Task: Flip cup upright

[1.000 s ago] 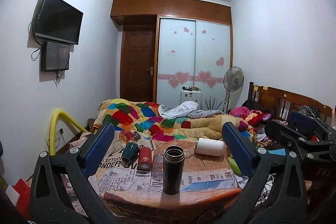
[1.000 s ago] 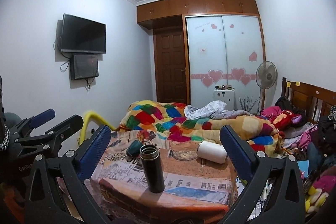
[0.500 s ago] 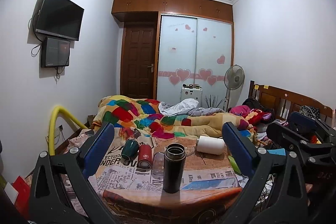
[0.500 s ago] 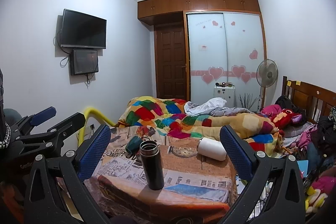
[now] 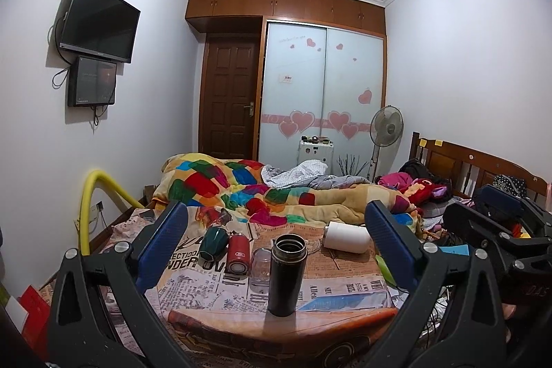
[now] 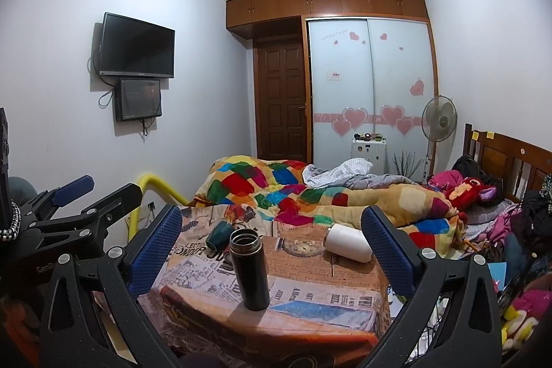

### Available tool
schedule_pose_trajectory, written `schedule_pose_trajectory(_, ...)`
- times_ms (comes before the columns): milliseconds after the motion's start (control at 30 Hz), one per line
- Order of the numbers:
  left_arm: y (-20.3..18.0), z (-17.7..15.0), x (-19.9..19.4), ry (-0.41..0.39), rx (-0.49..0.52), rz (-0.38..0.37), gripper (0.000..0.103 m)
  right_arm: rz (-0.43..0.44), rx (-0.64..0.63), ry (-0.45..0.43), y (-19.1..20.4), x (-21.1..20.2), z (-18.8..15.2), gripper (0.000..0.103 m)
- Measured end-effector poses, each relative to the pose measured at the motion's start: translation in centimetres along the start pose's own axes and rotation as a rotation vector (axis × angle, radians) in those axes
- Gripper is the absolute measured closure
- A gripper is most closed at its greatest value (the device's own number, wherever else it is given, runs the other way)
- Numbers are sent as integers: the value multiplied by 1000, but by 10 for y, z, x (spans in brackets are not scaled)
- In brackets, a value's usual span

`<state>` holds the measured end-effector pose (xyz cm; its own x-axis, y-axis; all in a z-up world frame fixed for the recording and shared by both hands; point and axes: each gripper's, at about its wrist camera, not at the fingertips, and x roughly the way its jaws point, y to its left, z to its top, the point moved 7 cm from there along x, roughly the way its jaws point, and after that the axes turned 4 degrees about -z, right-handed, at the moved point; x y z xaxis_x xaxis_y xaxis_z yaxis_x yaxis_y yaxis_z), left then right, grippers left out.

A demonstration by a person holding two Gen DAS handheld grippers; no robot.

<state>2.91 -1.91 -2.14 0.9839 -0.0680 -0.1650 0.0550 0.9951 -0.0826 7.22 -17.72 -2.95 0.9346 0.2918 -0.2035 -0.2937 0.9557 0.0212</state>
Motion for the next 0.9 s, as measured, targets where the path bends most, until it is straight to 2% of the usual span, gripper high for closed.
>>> schedule_pose_trajectory(900, -10, 1, 2, -3, 1, -17, 0, -3, 0, 0, -1, 1, 1, 0)
